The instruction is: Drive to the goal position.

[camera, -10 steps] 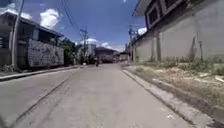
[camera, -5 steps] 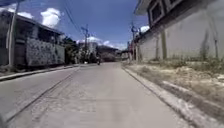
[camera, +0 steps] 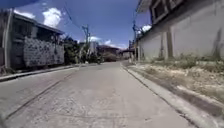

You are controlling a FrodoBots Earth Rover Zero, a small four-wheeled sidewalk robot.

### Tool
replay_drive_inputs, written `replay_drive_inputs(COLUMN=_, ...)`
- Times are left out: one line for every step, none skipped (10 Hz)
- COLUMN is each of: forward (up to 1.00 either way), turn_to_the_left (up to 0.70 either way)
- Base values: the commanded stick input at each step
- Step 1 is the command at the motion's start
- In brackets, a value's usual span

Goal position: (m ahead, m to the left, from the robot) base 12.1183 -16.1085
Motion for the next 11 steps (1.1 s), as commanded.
replay_drive_inputs(forward=0.85, turn_to_the_left=0.00)
replay_drive_inputs(forward=0.85, turn_to_the_left=0.00)
replay_drive_inputs(forward=0.85, turn_to_the_left=0.00)
replay_drive_inputs(forward=0.85, turn_to_the_left=0.00)
replay_drive_inputs(forward=0.85, turn_to_the_left=0.00)
replay_drive_inputs(forward=0.85, turn_to_the_left=0.00)
replay_drive_inputs(forward=0.85, turn_to_the_left=0.00)
replay_drive_inputs(forward=0.85, turn_to_the_left=0.00)
replay_drive_inputs(forward=0.85, turn_to_the_left=0.00)
replay_drive_inputs(forward=0.85, turn_to_the_left=0.00)
replay_drive_inputs(forward=0.85, turn_to_the_left=0.00)
